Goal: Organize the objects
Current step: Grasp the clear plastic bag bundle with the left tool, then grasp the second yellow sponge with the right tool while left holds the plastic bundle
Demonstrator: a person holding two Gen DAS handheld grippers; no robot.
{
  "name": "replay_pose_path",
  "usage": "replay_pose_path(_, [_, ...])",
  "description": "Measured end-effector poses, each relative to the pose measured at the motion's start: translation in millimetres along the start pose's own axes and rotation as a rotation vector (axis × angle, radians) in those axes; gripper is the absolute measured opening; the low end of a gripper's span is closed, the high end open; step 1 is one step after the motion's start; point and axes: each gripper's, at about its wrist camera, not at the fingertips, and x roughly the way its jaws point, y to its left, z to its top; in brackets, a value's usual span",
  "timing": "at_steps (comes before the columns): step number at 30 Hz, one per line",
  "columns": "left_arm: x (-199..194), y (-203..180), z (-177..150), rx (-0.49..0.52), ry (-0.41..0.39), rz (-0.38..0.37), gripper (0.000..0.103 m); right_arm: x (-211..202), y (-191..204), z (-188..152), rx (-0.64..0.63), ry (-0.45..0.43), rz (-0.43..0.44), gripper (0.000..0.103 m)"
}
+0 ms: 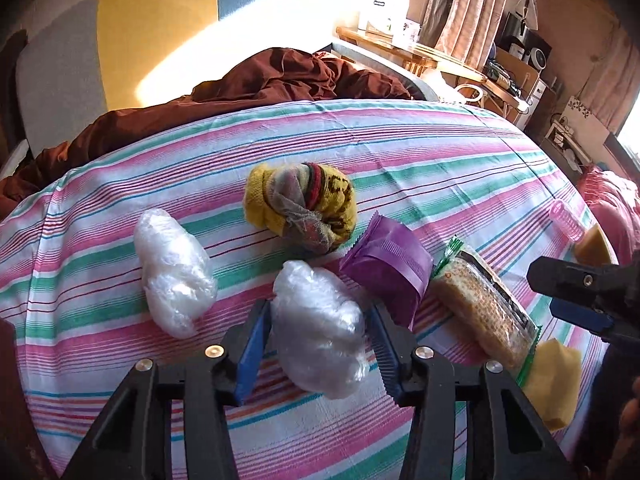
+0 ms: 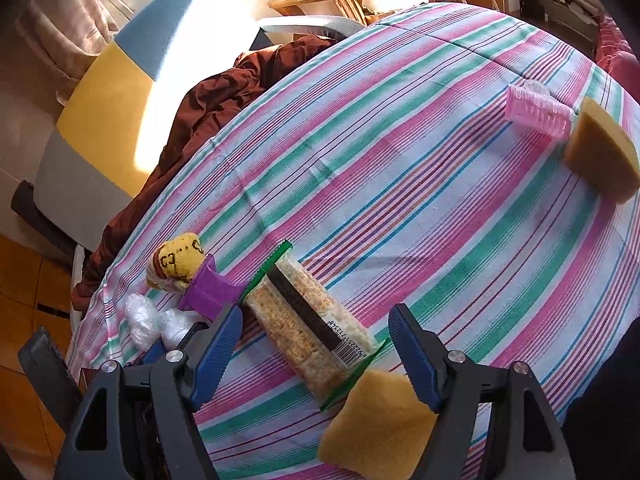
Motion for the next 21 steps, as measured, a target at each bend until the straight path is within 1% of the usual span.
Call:
replay_pose_path(1, [3,-1,0,0.006,0.002,-0.002,0.037,0,0,0,-0.003,0.002,-0.003,0.077])
replay_pose_path(2, [5,-1,-1,0.006,0.003,-0.008,0.037,1,0,0,-0.005,0.004,-0.003,0.077])
replay_pose_path(4, [2,4,-9,-0.005,-0.027,-0.031,0.036,2,0,1,-0.009,0.008,-0.001,0.077])
replay_pose_path(7, [-11,8,-31,0.004,-0.065,-0.022,0.036,0,0,1,-0.008,0.001,0.001,0.077])
replay_pose_path(13, [-50,25,-82,-0.058,-0.087,-0.009,0.036,-3,-8,3,0.032,-0.009,0.016,0.077])
replay_pose_path(15, [-62,28,-99,-0.061,-0.096,-0.003,0.036,-2,-8,3,0.034,-0.009,0.006,0.077])
replay_pose_path(17, [-74,29,-116,-0.048,-0.106,0.006,0.036,-2,-9,4,0.042,-0.007,0.012,0.077])
replay_pose_path(21, [-90,23,-149,0.029,-0.149,0.043,0.036,-7,-19,5,0.100,-0.026,0.048,0.077])
